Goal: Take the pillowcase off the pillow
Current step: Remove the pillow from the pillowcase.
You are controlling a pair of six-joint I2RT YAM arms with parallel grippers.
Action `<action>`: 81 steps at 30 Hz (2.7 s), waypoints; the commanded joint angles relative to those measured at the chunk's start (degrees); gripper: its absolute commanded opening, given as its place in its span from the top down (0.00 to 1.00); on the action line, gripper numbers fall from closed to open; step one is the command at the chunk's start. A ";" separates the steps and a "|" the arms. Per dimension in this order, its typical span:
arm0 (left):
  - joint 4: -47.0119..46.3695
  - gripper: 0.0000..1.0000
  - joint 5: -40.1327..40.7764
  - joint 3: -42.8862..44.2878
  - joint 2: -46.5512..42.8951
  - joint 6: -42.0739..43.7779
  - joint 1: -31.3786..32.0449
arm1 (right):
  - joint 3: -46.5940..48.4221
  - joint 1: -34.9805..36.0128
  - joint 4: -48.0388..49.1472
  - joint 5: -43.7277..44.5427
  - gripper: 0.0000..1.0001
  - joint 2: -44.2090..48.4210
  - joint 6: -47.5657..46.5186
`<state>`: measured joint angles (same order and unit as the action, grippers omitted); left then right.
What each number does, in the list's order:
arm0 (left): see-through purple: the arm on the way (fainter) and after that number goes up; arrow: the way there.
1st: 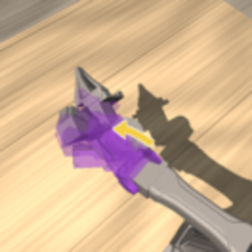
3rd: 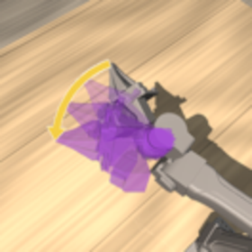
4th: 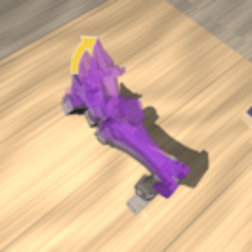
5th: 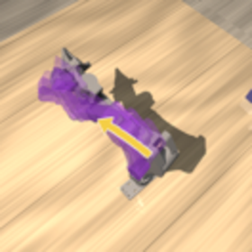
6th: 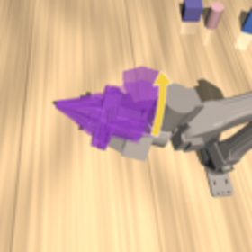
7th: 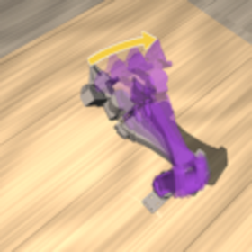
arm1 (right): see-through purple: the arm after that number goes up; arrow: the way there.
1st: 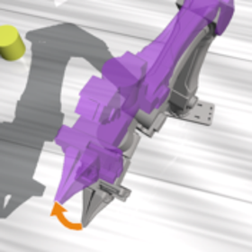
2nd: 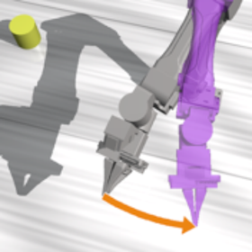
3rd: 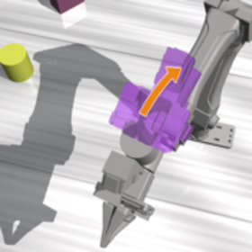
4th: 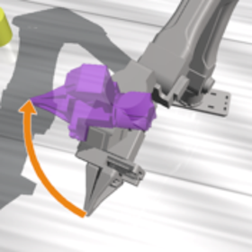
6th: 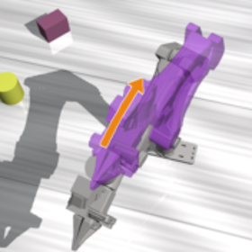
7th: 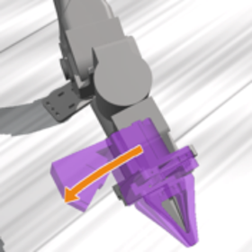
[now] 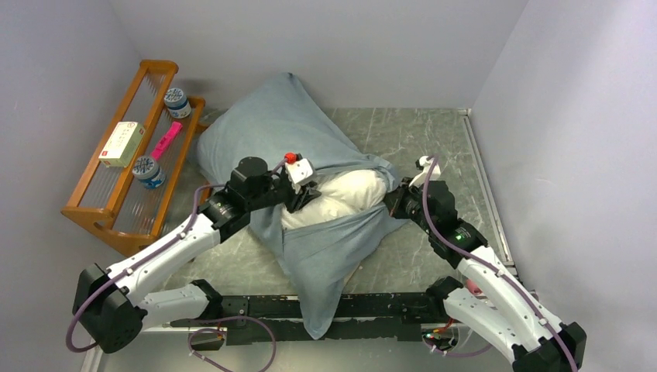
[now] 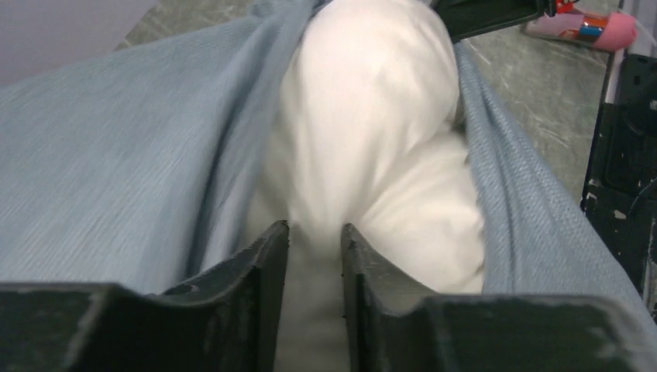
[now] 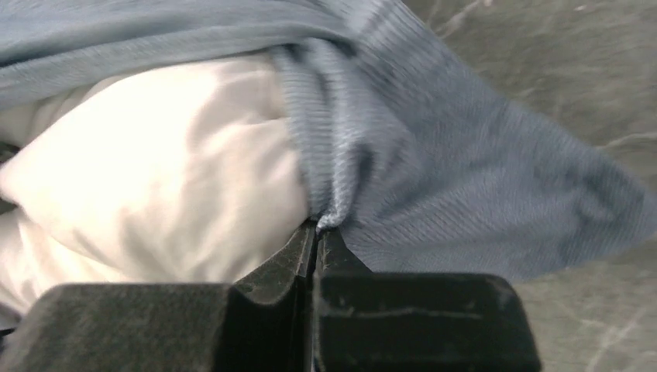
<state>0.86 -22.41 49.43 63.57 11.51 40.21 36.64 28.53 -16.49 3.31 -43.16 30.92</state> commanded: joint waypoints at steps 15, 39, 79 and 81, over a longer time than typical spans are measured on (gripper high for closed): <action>-2.45 0.21 -5.37 14.08 7.45 -1.69 2.60 | -2.05 -2.34 8.85 -2.98 1.00 3.00 -8.86; 11.43 0.22 -6.98 37.89 34.16 15.31 11.91 | -4.16 -2.34 9.76 -3.87 1.00 5.42 -8.13; 5.54 0.95 18.60 22.50 27.95 9.32 11.82 | -2.54 -2.43 -3.61 20.49 1.00 6.41 -0.29; 5.56 0.95 18.50 20.97 26.06 8.83 11.15 | -2.18 -2.43 -4.84 22.81 1.00 6.01 0.62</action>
<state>1.91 -12.23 73.08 95.70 22.55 54.37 32.14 27.55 -15.49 10.72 -36.58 30.83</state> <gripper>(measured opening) 0.097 0.016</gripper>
